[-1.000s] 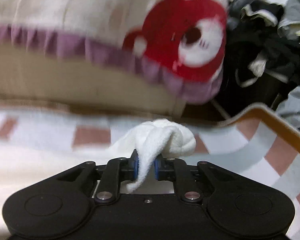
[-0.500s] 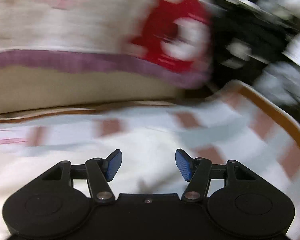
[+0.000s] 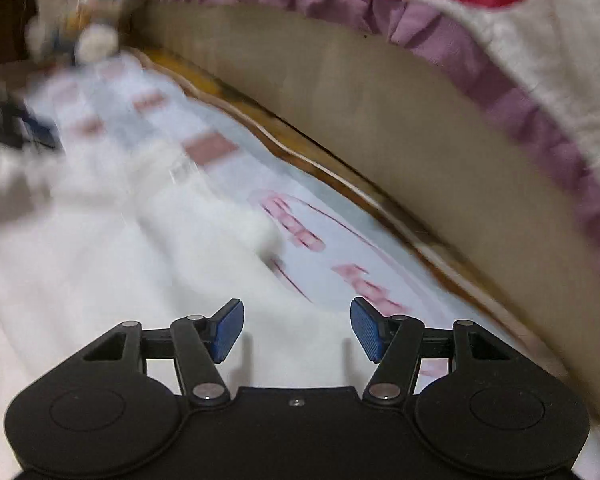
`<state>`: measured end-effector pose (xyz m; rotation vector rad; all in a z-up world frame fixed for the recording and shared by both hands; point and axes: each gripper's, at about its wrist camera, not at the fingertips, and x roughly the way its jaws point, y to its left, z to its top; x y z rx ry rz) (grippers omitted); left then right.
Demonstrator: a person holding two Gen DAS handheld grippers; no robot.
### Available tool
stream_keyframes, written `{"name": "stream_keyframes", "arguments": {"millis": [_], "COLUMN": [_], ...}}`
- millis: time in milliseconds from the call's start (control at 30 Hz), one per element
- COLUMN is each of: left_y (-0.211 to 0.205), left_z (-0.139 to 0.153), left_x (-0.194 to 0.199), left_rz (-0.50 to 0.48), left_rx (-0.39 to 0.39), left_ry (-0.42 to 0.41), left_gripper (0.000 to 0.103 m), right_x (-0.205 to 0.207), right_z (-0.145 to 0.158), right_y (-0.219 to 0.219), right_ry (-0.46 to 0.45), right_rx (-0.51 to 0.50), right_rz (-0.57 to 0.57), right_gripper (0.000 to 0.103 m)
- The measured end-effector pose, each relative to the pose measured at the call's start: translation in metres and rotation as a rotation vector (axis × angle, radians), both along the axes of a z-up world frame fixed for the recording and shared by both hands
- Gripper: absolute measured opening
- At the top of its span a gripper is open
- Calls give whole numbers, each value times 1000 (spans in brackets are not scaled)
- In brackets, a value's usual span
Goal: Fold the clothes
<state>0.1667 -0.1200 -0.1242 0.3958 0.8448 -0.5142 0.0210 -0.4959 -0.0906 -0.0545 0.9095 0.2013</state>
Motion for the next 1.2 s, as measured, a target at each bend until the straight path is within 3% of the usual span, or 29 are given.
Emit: {"name": "stream_keyframes", "arguments": {"millis": [133, 200, 333, 433, 500, 600, 667, 700, 767, 800, 833, 867, 900, 1000, 1200], "left_y": [-2, -3, -11, -16, -17, -12, -9, -13, -24, -30, -35, -39, -46, -58, -49], "left_z": [-14, -20, -33, -36, -37, -42, -47, -48, -52, -49, -42, -35, -28, -7, 51], "left_x": [24, 30, 32, 24, 22, 32, 38, 34, 26, 23, 21, 19, 16, -1, 13], "left_rz": [-51, -71, -37, -100, -123, -63, -11, -6, 1, 8, 1, -8, -20, -35, 83], "left_rx": [-43, -73, 10, 32, 31, -57, -128, -110, -66, -38, -47, -59, -30, 62, -63], "left_ry": [91, 121, 111, 71, 62, 113, 144, 135, 111, 110, 140, 173, 163, -65, -311], "left_gripper": [50, 51, 57, 63, 66, 81, 96, 99, 98, 92, 59, 18, 0, 1, 1], "right_x": [33, 42, 53, 58, 64, 73, 75, 72, 65, 59, 53, 46, 40, 26, 43], "right_z": [-13, -21, -41, -55, -65, -79, -87, -87, -84, -78, -71, -65, -58, -35, 28], "right_y": [-4, -1, 18, 32, 31, 21, 18, 22, 31, 34, 37, 40, 42, 45, 38], "right_ry": [89, 119, 137, 174, 181, 194, 188, 161, 128, 89, 46, 3, -41, -151, -350], "right_rx": [237, 233, 60, 129, 156, 257, 326, 326, 311, 295, 278, 262, 245, 202, 142], "right_rz": [-57, -70, -21, 18, -37, -169, -222, -221, -191, -178, -166, -154, -142, -129, -138], "right_gripper": [67, 68, 69, 69, 72, 75, 74, 68, 29, 26, 22, 21, 20, 18, 16]}}
